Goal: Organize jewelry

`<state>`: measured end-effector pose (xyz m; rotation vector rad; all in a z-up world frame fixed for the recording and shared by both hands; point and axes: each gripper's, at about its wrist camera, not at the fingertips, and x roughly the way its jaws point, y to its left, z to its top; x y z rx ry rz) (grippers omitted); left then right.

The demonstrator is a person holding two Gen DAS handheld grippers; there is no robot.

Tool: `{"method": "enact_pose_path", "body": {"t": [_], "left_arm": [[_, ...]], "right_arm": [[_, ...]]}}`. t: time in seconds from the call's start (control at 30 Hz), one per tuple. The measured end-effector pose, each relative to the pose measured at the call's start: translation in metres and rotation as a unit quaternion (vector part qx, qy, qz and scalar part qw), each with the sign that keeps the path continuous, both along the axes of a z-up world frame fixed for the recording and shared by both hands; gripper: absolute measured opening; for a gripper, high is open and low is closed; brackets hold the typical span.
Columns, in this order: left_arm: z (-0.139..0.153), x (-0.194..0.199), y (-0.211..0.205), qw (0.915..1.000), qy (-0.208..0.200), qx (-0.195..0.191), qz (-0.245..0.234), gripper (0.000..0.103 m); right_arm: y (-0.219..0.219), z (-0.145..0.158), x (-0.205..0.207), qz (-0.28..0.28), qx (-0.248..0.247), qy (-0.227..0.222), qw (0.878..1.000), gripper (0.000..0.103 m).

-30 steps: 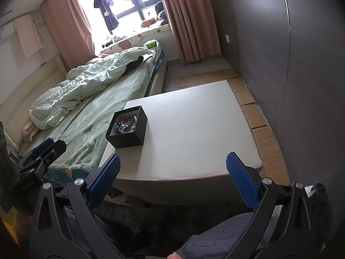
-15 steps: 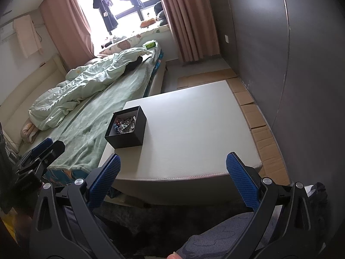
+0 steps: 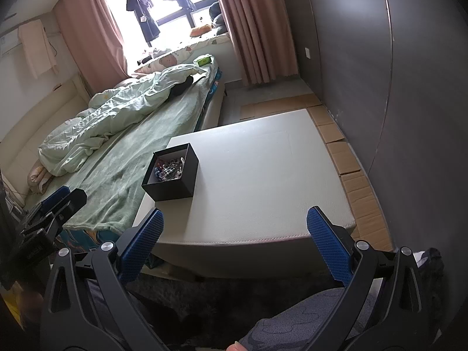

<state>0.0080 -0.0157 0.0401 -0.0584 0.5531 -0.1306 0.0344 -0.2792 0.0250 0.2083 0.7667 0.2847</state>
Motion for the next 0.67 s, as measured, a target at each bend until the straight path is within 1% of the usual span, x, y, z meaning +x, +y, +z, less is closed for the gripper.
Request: {"method": "enact_pose_path", "body": {"t": [0.13,0.23,0.67], "left_arm": [[0.0007,-0.0015,-0.0013,1.0000,-0.007,0.004,-0.001,0.095],[0.0022,-0.0032,0.0001,0.9999,-0.012,-0.002,-0.006,0.095],[0.0019,0.0000,0.0031,0.9999,-0.004,-0.008,-0.008,0.095]], "right_arm": [[-0.0003,0.0000,0.0003,-0.001,0.000,0.000,1.000,0.098],[-0.0006,-0.0001,0.0010,-0.001,0.000,0.001,1.000,0.098],[-0.0002,-0.0020,0.0015,-0.004,-0.002,0.001,1.000,0.098]]}}
